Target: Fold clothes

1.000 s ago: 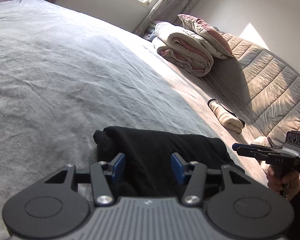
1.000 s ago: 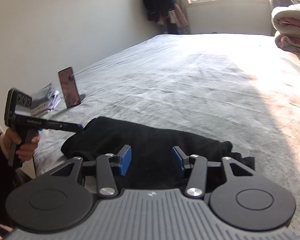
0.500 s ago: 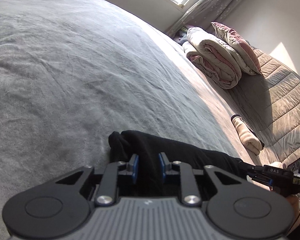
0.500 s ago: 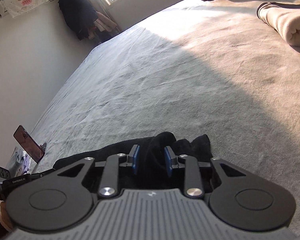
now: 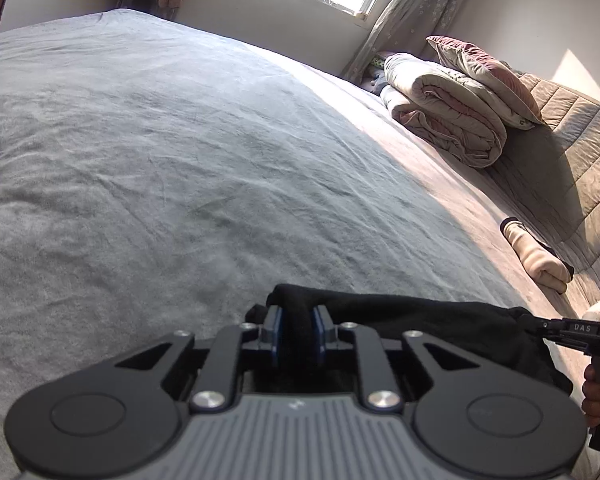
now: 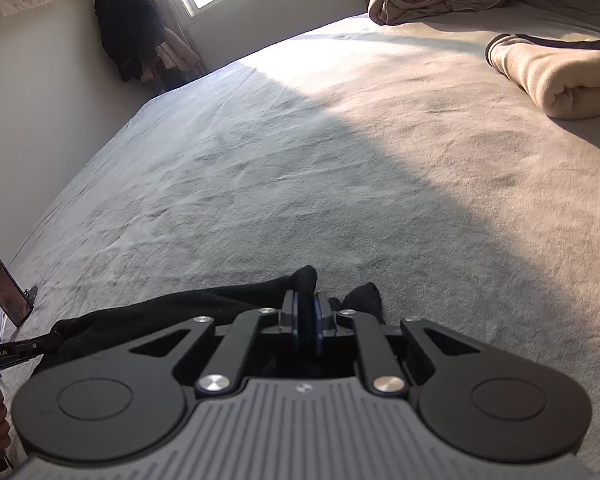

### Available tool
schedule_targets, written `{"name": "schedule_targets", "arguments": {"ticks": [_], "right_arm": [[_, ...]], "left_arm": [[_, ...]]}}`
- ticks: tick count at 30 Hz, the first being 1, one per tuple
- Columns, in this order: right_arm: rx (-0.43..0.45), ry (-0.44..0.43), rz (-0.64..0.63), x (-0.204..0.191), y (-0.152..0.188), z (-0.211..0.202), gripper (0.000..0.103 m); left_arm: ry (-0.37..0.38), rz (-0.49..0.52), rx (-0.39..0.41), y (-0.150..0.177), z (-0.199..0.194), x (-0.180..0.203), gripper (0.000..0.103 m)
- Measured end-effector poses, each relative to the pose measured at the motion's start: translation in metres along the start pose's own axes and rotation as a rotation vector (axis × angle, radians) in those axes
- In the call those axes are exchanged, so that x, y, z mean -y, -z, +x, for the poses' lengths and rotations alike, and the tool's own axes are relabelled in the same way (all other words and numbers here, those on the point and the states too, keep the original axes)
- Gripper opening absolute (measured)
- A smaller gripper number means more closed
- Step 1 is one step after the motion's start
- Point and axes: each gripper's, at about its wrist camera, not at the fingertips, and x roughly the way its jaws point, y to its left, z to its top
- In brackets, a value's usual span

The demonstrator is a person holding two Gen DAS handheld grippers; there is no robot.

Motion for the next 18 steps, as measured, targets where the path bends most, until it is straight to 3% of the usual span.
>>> {"name": "schedule_targets", "arguments": {"ticks": [2,3,4,8,13,17,18], "right_arm": [[0.042,0.036,-0.070,-0.010,0.000,-0.007,0.018],[0.063,0.053,-0.106,-0.016,0.001,-0.010,0.025],[0.085,0.072,-0.142,-0.021,0.001,-0.013,0.034],[0.181,0.129,-0.314,-0.052,0.010,-0.016,0.036],[0.125,0.026,-0.434,-0.084,0.024,0.001,0.036],[0.076,0.032,-0.521,-0.086,0.038,0.013,0.037],[0.071,0.041,-0.550,-0.084,0.042,0.015,0.043]], "left_arm": [[-0.039,0.036,0.066,0.000,-0.008,0.007,0.052],[-0.047,0.071,0.096,0.001,-0.011,0.014,0.059],[-0.053,0.106,0.125,0.002,-0.013,0.021,0.061],[-0.008,0.238,0.165,0.007,-0.012,0.052,0.067],[0.145,0.371,0.092,0.020,0.003,0.083,0.078],[0.115,0.507,-0.003,0.041,0.015,0.090,0.079],[0.109,0.531,-0.019,0.045,0.016,0.089,0.080]]}}
